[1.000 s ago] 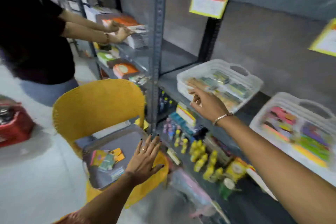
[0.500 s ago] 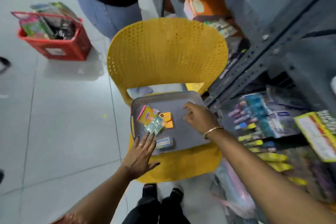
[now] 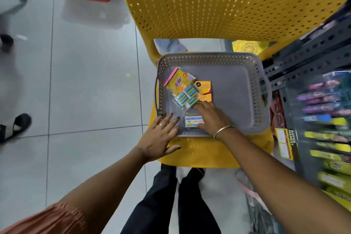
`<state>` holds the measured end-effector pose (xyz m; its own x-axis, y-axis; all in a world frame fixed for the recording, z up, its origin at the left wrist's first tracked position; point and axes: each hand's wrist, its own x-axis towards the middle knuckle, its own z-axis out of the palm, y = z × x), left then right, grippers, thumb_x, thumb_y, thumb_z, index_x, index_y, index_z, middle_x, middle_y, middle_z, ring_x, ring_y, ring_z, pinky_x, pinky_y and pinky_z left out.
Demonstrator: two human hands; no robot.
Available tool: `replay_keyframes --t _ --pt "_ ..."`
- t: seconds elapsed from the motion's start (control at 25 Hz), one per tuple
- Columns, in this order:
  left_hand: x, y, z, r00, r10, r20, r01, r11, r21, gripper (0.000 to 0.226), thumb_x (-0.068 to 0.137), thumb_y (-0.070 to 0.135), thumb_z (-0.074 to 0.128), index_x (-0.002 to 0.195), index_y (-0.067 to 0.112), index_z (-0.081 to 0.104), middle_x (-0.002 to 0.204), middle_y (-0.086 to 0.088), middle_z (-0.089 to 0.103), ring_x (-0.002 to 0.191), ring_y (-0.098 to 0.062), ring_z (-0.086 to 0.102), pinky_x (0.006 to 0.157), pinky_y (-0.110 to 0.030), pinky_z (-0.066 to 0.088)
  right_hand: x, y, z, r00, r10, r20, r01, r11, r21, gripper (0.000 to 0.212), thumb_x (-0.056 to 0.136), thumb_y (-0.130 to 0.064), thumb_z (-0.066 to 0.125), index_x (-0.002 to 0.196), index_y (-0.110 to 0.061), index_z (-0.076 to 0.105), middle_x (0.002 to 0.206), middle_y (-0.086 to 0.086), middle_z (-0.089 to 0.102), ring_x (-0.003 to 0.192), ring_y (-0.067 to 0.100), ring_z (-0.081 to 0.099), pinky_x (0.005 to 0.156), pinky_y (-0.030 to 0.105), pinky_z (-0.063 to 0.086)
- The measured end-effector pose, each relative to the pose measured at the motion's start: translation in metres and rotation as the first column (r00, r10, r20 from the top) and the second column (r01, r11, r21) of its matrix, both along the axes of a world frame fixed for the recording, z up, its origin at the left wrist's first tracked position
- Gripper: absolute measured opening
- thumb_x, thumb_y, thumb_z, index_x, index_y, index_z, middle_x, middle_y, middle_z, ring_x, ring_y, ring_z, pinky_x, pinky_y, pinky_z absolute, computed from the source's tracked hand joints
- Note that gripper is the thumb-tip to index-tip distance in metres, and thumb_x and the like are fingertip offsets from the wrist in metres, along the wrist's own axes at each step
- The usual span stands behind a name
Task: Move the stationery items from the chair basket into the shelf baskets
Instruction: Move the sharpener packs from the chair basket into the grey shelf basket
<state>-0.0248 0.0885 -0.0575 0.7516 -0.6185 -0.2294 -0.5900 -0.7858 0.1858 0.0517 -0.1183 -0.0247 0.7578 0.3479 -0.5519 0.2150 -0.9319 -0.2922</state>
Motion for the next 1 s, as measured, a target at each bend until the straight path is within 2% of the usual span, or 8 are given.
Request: replay_keyframes --t 0.48,0.72,0.88,1.0 --pt "0.002 -0.002 -0.006 0.996 0.012 0.088 -0.006 0.997 -0.071 0.06 0.09 0.056 0.034 0.119 0.009 0.057 0.129 -0.016 0.055 0.124 -0.037 0.045 0.106 -0.048 0.019 -0.002 0.002 -0.02 0.995 0.096 0.008 -0.097 0.994 0.057 0.063 0.072 -0.025 0.075 0.125 -0.013 0.044 0.128 0.013 0.048 0.121 0.029 0.043 0.095 0.044 0.047" --pt "0.0 -0.002 -0.007 0.994 0.013 0.106 -0.006 0.998 -0.06 0.06 0.089 0.057 0.032 0.117 0.011 0.059 0.13 -0.016 0.055 0.123 -0.036 0.046 0.105 -0.05 0.029 -0.001 0.003 -0.017 0.995 0.098 0.031 -0.099 0.994 0.048 0.059 0.074 -0.02 0.073 0.125 -0.012 0.044 0.13 0.013 0.049 0.122 0.028 0.043 0.094 0.041 0.048" --pt "0.002 0.0 -0.001 0.997 0.008 0.081 -0.004 0.999 -0.049 0.063 0.089 0.059 0.03 0.12 0.012 0.058 0.136 -0.015 0.05 0.128 -0.035 0.041 0.107 -0.052 0.024 0.004 -0.007 0.003 0.998 0.047 0.04 -0.048 0.998 0.043 0.057 0.079 -0.026 0.069 0.127 -0.013 0.042 0.132 0.011 0.047 0.123 0.027 0.042 0.092 0.042 0.049" --pt "0.009 0.001 0.016 0.996 0.03 0.083 -0.025 0.997 -0.069 0.067 0.09 0.062 0.025 0.124 0.013 0.057 0.14 -0.015 0.046 0.131 -0.033 0.037 0.111 -0.048 0.016 0.014 -0.021 0.037 0.997 -0.018 0.077 0.015 0.999 0.042 0.054 0.08 -0.021 0.066 0.128 -0.011 0.043 0.129 0.013 0.046 0.123 0.028 0.039 0.088 0.041 0.046"
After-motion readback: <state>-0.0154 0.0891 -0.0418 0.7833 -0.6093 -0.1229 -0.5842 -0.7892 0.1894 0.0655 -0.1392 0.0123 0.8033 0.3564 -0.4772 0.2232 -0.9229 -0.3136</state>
